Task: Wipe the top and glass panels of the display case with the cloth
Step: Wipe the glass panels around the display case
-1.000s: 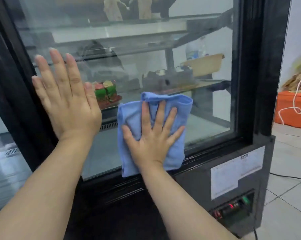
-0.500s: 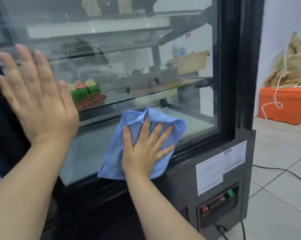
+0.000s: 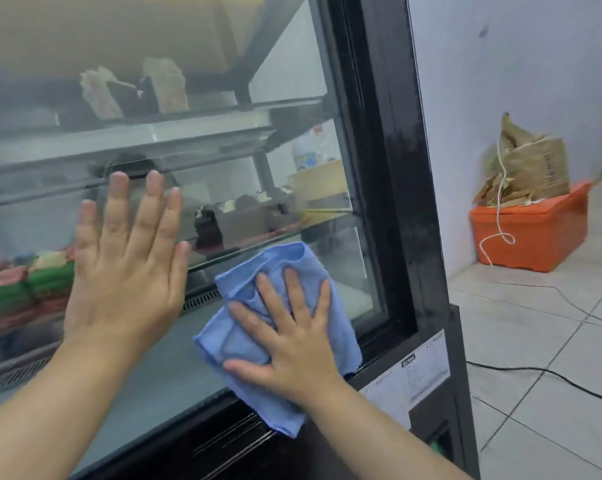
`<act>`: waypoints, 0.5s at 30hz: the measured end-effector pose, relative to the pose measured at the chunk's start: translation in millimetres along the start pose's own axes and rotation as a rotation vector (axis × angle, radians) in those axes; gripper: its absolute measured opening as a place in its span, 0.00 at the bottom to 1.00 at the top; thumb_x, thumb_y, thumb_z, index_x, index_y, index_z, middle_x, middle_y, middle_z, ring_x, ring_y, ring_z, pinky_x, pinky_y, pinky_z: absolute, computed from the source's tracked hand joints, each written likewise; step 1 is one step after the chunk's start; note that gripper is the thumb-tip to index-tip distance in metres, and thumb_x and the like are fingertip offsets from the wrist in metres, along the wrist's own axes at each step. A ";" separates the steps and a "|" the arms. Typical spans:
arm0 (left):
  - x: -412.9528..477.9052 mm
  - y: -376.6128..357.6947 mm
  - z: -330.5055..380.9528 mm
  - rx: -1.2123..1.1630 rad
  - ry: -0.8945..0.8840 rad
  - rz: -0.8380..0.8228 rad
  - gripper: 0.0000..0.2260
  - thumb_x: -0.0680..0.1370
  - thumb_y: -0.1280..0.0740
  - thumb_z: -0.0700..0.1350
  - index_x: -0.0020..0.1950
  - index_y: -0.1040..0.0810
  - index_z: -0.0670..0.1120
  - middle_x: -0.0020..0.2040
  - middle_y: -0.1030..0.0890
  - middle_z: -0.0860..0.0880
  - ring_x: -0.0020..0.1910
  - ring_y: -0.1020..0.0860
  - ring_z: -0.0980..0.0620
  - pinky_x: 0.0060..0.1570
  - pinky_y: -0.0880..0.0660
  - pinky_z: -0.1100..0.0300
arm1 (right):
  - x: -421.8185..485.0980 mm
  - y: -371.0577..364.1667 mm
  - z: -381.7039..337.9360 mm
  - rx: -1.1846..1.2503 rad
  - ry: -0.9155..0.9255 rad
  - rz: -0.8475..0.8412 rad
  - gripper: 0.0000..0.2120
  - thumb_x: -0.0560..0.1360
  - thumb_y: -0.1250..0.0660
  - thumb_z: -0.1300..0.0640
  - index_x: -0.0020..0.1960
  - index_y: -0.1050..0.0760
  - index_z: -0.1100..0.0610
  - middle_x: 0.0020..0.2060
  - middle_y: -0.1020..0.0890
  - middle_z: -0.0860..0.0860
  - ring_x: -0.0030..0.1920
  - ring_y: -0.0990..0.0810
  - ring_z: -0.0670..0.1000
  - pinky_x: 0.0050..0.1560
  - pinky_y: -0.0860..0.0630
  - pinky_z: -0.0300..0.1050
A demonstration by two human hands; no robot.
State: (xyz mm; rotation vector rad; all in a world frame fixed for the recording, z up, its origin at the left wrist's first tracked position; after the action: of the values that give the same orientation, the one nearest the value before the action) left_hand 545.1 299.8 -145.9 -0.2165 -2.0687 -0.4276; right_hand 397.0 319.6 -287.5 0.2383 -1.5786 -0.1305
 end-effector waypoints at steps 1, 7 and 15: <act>0.5 -0.3 1.1 -0.005 -0.006 0.017 0.24 0.82 0.53 0.48 0.77 0.49 0.43 0.78 0.49 0.43 0.77 0.53 0.40 0.74 0.58 0.43 | 1.1 0.5 13.2 -0.003 0.007 0.012 0.30 0.73 0.49 0.29 0.73 0.43 0.37 0.75 0.43 0.47 0.75 0.45 0.57 0.66 0.52 0.76; 0.7 -17.6 -6.1 -0.105 0.009 0.007 0.25 0.82 0.56 0.49 0.78 0.53 0.43 0.79 0.53 0.44 0.76 0.57 0.39 0.71 0.51 0.34 | 48.7 18.0 87.1 -0.004 -0.769 0.087 0.38 0.72 0.61 0.27 0.77 0.52 0.43 0.77 0.48 0.54 0.76 0.54 0.58 0.69 0.51 0.71; 10.8 4.1 -21.1 -0.075 -0.068 0.020 0.24 0.83 0.53 0.47 0.77 0.50 0.40 0.77 0.46 0.41 0.76 0.48 0.38 0.70 0.44 0.36 | 73.2 19.4 69.0 -0.030 -0.470 0.056 0.35 0.72 0.52 0.31 0.76 0.53 0.42 0.77 0.47 0.50 0.77 0.54 0.55 0.73 0.54 0.65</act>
State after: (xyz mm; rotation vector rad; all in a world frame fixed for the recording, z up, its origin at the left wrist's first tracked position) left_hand 557.8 295.2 -126.0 -0.2998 -2.1170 -0.4921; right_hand 326.2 316.8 -213.5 0.1451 -2.0467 -0.1749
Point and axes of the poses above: each hand's wrist, its own x-axis towards the middle knuckle, its own y-axis out of the back of the hand, z = x × y, the point moved 4 cm from there along x, towards the middle knuckle
